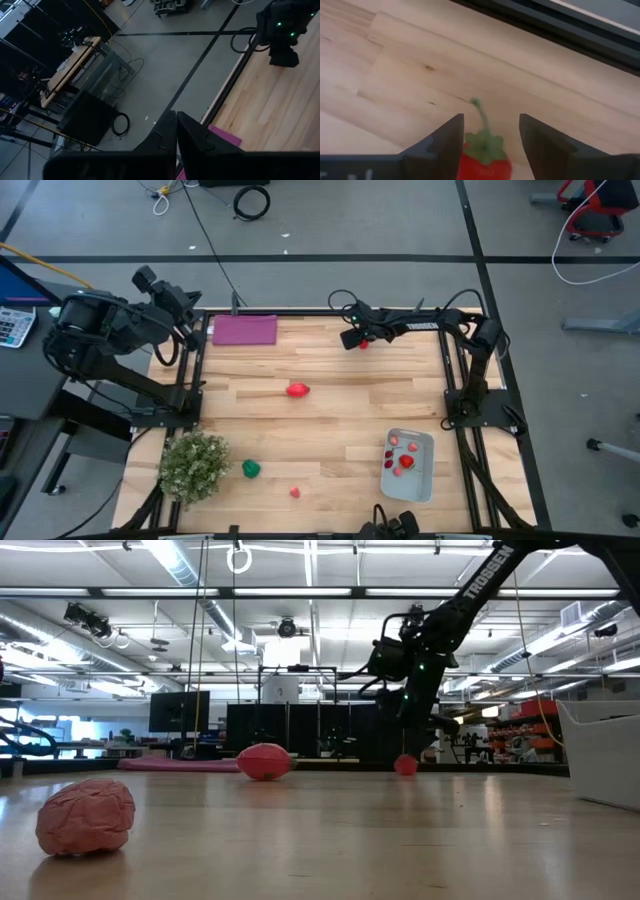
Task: Pick and placing Produce into tupperware
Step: Put the red strawberry into the gray bin, then put the red dragon fruit into the gray bin
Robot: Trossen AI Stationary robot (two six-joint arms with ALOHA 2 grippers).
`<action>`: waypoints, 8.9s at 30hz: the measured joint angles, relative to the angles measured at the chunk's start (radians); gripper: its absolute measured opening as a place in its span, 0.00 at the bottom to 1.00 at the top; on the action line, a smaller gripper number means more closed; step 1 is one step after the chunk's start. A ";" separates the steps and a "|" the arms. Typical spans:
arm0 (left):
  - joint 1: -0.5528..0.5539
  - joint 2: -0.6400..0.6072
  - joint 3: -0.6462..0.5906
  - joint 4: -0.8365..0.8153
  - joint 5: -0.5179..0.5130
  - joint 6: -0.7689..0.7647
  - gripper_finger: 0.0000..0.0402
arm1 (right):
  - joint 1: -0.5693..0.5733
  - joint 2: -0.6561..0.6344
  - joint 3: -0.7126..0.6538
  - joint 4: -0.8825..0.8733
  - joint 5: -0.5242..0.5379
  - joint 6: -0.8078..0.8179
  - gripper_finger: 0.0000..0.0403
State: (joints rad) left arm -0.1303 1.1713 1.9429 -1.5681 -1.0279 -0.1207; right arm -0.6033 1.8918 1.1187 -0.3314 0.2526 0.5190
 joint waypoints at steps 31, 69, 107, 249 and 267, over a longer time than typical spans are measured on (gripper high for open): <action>0.000 0.000 -0.002 0.000 0.000 -0.027 0.04 | 0.059 0.011 0.000 -0.004 0.161 -0.007 0.12; 0.000 0.000 -0.002 -0.002 0.004 -0.131 0.06 | 1.155 -0.422 -0.097 -0.442 0.392 0.805 0.00; 0.000 0.000 -0.002 -0.003 0.004 -0.154 0.05 | 1.328 -0.234 -0.099 -0.492 0.264 1.147 0.22; 0.018 0.554 -0.604 1.391 1.019 0.395 0.57 | 1.631 -0.352 0.100 -0.935 0.052 1.665 0.01; -0.039 0.554 -0.604 1.555 1.021 0.398 0.57 | 1.701 -0.218 0.000 -0.851 -0.284 1.792 0.01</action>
State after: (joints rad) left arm -0.1692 1.7248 1.3388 -0.0128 -0.0071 0.2768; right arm 1.0979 1.6739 1.1187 -1.1826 -0.0311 2.3108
